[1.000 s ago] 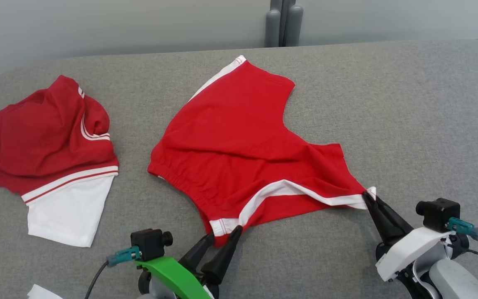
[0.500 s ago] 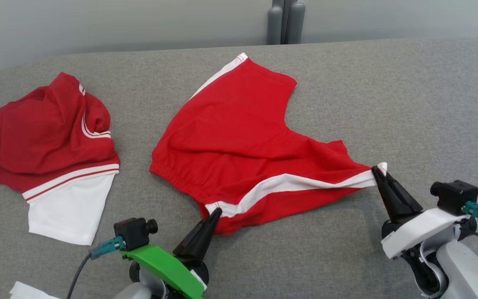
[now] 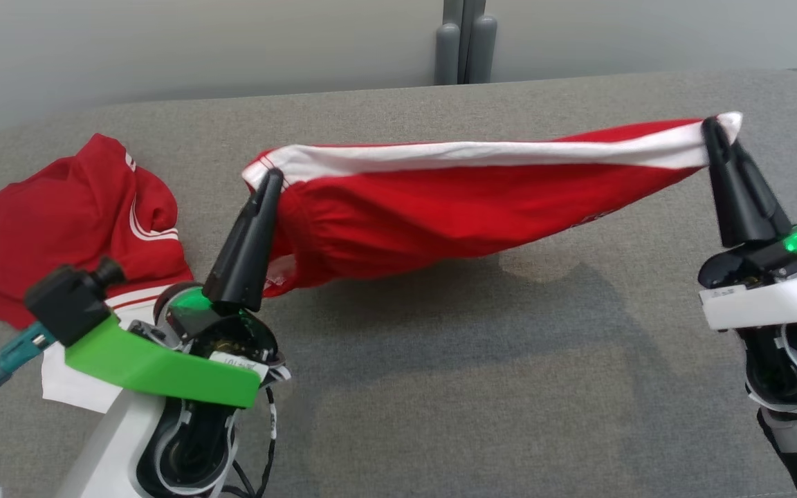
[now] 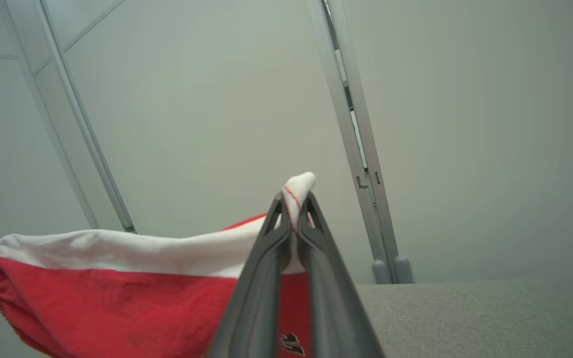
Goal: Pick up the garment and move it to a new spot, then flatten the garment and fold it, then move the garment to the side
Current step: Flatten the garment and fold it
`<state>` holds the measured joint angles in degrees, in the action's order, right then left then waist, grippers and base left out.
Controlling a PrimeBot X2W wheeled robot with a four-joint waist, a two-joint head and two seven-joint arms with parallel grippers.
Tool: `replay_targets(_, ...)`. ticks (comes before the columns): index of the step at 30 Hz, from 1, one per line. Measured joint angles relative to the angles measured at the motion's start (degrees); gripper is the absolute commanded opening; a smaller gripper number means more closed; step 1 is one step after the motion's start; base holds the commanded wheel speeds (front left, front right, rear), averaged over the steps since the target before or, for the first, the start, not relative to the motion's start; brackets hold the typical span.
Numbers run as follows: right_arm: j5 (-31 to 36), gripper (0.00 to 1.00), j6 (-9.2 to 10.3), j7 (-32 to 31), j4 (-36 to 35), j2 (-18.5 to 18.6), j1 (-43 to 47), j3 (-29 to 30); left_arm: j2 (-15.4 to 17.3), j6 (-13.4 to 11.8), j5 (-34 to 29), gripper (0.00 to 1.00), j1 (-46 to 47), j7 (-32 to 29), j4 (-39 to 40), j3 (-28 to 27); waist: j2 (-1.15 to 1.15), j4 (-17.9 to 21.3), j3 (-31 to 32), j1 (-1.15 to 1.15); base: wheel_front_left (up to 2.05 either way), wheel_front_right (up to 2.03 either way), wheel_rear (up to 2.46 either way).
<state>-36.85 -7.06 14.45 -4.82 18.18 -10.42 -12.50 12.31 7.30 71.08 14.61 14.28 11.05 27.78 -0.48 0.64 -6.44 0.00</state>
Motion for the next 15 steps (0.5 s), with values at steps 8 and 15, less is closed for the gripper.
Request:
replay_targets(8, -3.14, 0.0, 0.0, 0.13, -9.5, 4.44, -0.98, 3.49, 3.45, 0.0, -0.49, 0.0, 1.03, 0.15, 9.34, -0.48, 0.0, 1.28, -0.61, 0.0, 0.0, 0.0, 0.0)
replay_targets(15, -5.5, 0.0, 0.0, -10.2, 0.13, 4.14, -14.21, -3.72, 8.11, -1.2, -0.51, 0.0, 9.17, -6.46, -2.88, -0.34, 0.0, 1.68, -3.26, 0.0, 0.0, 0.0, 0.0)
